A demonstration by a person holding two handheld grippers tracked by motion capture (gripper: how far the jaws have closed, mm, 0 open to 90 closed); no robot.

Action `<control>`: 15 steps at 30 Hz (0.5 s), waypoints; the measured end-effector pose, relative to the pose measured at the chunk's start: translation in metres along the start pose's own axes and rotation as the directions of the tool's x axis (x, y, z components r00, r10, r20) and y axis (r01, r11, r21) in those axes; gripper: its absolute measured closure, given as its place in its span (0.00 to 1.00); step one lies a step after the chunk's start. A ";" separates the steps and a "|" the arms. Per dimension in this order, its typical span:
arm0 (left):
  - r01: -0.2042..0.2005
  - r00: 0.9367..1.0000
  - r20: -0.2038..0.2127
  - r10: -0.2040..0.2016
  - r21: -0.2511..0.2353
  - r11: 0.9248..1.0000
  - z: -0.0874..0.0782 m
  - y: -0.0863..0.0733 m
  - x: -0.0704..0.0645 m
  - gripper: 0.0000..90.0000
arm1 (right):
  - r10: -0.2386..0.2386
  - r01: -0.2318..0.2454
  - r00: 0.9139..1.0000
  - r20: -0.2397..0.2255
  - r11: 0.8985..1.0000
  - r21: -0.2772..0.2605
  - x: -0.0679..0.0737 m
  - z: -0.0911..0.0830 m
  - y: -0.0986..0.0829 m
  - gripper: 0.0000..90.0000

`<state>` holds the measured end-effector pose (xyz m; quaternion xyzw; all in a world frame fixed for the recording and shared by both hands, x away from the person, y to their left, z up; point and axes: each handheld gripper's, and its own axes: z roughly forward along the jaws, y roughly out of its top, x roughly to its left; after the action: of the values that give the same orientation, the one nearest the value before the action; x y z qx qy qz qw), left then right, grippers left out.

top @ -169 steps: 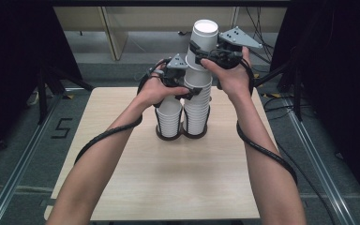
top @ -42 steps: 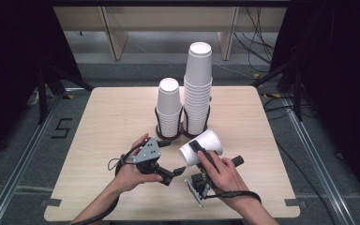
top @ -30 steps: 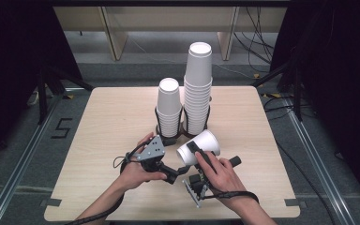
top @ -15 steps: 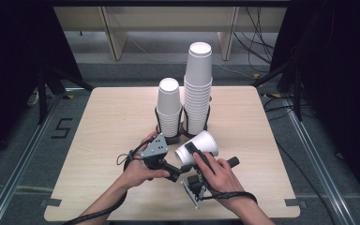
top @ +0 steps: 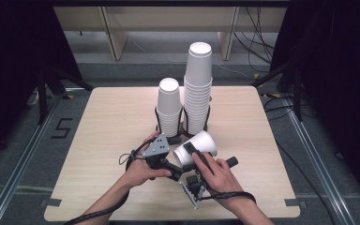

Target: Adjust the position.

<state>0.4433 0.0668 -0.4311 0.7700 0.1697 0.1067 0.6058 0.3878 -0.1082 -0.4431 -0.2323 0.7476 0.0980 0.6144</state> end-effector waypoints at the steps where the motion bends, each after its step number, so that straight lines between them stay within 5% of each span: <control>1: -0.002 1.000 0.000 0.002 0.003 1.000 0.000 0.000 0.000 0.02 | 0.003 -0.003 1.000 0.003 1.000 0.003 0.000 0.000 0.000 0.23; 6: 0.001 1.000 0.001 -0.001 0.004 1.000 0.002 0.000 -0.001 0.03 | -0.026 0.026 1.000 0.012 1.000 -0.012 -0.003 0.001 0.001 0.23; 15: -0.005 1.000 0.000 0.005 0.006 1.000 0.004 -0.001 -0.001 0.06 | -0.007 0.007 1.000 0.009 1.000 -0.014 -0.002 0.001 0.001 0.23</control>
<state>0.4435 0.0630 -0.4331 0.7722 0.1683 0.1077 0.6031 0.3884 -0.1067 -0.4416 -0.2387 0.7433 0.1022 0.6165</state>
